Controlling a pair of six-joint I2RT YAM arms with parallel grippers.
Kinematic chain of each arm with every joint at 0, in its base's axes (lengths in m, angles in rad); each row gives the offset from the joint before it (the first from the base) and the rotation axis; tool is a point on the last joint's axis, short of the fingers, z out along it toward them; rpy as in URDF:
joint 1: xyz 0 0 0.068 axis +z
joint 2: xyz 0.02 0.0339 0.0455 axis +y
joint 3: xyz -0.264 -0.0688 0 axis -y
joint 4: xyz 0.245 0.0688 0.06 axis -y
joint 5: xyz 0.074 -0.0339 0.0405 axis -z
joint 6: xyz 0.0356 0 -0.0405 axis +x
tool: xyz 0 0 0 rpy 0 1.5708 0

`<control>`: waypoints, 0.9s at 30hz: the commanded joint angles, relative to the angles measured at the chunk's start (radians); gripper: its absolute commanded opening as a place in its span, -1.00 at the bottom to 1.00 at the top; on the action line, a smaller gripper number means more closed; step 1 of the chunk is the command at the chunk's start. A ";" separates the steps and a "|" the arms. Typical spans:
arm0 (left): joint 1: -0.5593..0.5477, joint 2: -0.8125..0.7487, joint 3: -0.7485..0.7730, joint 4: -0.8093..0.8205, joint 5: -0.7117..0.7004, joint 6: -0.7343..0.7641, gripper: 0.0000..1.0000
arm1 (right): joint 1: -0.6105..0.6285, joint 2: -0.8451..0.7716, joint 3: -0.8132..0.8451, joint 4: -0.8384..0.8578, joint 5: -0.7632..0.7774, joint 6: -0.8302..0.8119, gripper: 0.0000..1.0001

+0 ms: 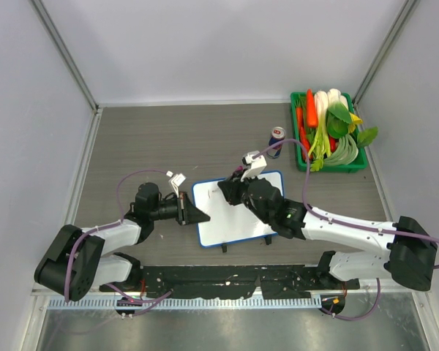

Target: Write a sentence on the whiteboard

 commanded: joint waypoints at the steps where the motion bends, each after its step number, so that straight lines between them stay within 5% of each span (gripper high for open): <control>1: 0.004 0.027 0.001 -0.077 -0.116 0.037 -1.00 | 0.000 0.003 0.062 0.045 0.046 -0.013 -0.97; 27: 0.004 0.034 0.003 -0.073 -0.112 0.035 -1.00 | 0.001 0.048 0.047 -0.002 0.046 -0.022 -0.98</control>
